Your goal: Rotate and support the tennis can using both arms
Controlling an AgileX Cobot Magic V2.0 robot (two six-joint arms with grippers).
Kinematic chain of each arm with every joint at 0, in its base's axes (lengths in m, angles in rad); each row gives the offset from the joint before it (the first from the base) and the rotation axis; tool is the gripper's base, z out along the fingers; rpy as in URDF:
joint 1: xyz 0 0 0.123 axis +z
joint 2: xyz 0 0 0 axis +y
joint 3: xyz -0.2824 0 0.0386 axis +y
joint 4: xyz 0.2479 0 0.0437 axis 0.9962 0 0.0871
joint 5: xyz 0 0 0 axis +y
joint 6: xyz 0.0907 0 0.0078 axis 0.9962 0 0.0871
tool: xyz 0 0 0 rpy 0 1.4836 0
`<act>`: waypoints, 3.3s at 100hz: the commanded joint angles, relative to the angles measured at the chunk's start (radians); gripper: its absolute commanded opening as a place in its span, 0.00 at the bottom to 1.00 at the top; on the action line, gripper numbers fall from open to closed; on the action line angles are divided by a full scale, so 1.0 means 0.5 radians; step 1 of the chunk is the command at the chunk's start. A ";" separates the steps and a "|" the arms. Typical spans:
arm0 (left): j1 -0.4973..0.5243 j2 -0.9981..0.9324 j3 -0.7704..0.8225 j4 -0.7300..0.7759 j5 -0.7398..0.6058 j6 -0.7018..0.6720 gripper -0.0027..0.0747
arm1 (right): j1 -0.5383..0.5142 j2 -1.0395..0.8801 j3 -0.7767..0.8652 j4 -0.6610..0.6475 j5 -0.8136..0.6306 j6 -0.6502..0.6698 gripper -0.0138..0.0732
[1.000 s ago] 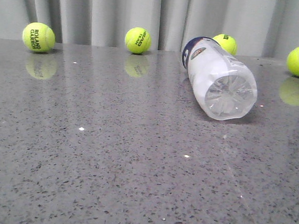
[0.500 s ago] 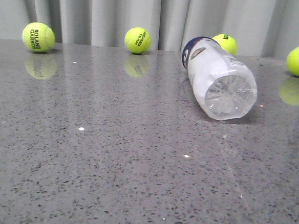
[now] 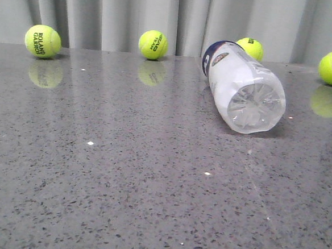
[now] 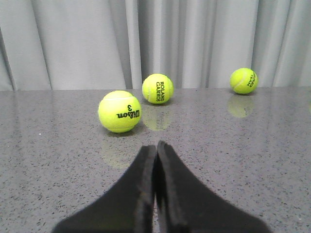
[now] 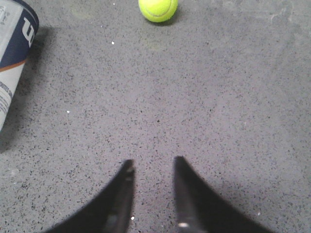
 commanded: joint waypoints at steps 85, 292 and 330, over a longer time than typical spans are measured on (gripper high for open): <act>-0.002 -0.069 0.090 -0.012 -0.154 -0.018 0.01 | 0.029 0.731 -0.730 0.415 0.433 -0.223 0.86; -0.002 -0.069 0.090 -0.012 -0.154 -0.018 0.01 | 0.657 2.702 -2.251 0.491 0.706 0.104 0.48; -0.002 -0.069 0.090 -0.012 -0.154 -0.018 0.01 | 0.729 2.702 -2.604 0.493 0.956 -1.110 0.48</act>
